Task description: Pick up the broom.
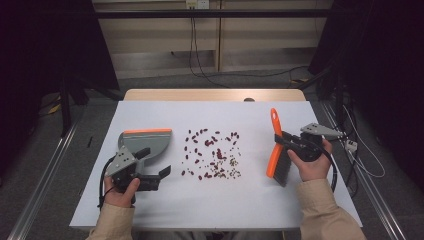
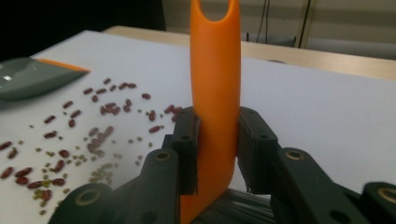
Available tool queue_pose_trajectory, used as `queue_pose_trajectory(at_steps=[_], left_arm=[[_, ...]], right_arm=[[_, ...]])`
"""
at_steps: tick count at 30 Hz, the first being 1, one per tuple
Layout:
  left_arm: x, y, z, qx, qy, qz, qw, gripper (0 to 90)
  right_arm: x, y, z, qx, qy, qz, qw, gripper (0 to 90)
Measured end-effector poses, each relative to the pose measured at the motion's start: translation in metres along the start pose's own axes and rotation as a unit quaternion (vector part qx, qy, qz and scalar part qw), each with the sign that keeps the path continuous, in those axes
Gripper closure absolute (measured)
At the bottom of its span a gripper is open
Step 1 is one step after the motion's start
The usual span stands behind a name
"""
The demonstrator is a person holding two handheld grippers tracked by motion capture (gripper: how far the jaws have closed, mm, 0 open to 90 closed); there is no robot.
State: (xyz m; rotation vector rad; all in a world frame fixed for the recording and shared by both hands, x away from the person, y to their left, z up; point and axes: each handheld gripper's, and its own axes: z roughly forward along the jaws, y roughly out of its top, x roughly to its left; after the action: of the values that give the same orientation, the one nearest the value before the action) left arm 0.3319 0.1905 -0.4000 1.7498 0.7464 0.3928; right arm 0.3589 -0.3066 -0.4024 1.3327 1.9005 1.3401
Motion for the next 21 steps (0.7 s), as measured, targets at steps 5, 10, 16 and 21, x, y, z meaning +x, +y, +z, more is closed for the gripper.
queue_pose_trajectory(at_steps=[5,10,16,21], left_arm=[[-0.013,0.007,0.009,-0.004,-0.015,-0.002,0.9999,3.6],[-0.025,0.014,0.024,-0.001,-0.035,-0.001,0.9994,3.6],[-0.044,0.022,0.059,0.017,-0.075,-0.011,0.9970,3.5],[-0.065,0.029,0.098,0.030,-0.113,-0.002,0.9931,6.5]], right_arm=[[0.000,0.000,-0.010,-0.034,0.013,0.009,0.9993,70.9],[0.004,0.004,-0.013,-0.060,0.027,0.013,0.9978,70.9],[0.018,0.016,-0.008,-0.074,0.052,0.013,0.9959,71.0],[0.037,0.030,0.002,-0.085,0.077,0.005,0.9933,71.0]])
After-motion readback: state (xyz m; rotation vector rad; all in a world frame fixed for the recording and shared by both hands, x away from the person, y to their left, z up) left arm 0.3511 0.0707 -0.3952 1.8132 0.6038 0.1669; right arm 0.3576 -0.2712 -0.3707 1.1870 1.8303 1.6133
